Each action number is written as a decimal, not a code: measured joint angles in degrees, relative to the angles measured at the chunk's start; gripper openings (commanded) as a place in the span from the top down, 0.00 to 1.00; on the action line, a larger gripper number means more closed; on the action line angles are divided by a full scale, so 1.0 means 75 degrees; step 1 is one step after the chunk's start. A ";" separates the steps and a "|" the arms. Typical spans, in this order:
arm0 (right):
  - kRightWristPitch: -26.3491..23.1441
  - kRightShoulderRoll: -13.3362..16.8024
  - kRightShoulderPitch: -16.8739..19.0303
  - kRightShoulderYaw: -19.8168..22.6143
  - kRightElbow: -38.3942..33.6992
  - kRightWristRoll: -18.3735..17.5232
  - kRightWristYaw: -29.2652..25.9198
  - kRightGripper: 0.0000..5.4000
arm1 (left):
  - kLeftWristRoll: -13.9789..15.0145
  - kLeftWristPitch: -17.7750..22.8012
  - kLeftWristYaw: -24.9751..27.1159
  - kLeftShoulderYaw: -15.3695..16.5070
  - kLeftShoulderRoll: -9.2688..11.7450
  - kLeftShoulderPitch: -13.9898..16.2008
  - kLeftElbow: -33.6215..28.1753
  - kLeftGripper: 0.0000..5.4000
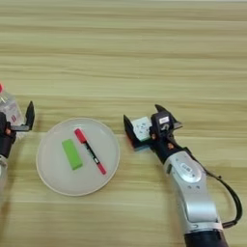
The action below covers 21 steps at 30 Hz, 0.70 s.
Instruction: Move the objects on the table
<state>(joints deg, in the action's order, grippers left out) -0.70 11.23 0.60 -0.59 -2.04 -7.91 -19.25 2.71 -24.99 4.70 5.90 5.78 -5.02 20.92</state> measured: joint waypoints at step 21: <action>-0.0010 0.0002 0.0016 -0.0093 0.0604 0.0283 0.0020 0.00 | -0.0002 0.0005 0.0000 -0.0005 0.0000 0.0034 -0.0059 0.01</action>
<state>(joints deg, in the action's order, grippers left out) -0.77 11.25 0.72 -1.29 2.49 -5.79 -19.10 2.70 -24.95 4.70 5.87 5.77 -4.76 20.48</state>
